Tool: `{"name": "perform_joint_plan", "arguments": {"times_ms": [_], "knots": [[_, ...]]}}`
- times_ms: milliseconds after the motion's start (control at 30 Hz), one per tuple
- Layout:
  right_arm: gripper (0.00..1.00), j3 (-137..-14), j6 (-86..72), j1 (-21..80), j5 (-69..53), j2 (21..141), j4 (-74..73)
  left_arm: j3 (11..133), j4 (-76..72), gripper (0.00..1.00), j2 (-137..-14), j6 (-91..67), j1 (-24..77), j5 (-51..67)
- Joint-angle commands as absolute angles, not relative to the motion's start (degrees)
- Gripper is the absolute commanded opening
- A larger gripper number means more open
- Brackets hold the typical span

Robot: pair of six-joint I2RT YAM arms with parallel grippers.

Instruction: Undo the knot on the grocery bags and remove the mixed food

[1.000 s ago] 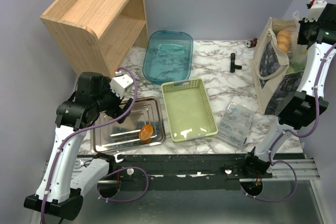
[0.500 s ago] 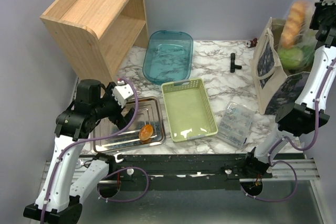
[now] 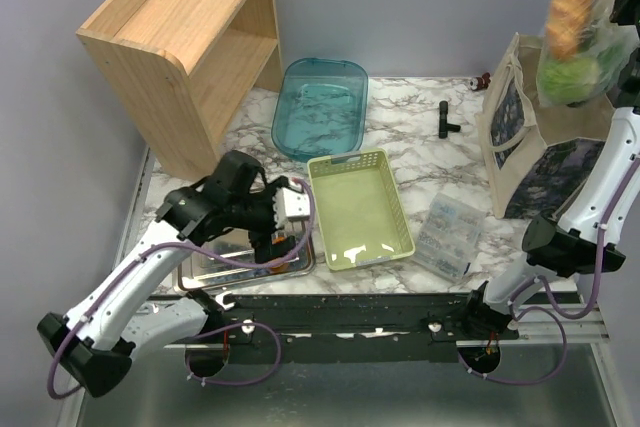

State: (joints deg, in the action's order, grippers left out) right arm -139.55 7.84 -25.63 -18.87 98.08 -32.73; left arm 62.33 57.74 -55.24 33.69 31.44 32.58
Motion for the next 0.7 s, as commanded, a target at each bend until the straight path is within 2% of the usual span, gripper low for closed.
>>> {"name": "perform_joint_plan", "arguments": {"times_ms": [0, 267, 467, 667], "knots": [[0.01, -140.0, 1.9, -26.2, -27.8, 94.0, -26.7, 58.9, 50.8, 0.98, -59.0, 37.0, 42.3, 25.5], [0.01, -130.8, 1.4, -26.1, -36.8, 88.7, -29.5, 62.7, 45.5, 0.79, -77.3, 34.1, 44.5, 21.7], [0.01, -130.6, -2.8, -26.1, -42.7, 88.5, -31.3, 67.0, 38.8, 0.79, -88.5, 35.2, 44.6, 20.2], [0.01, -126.7, -3.4, -26.0, -45.6, 86.9, -32.9, 79.0, 35.6, 0.8, -100.0, 35.8, 45.6, 21.5]]}}
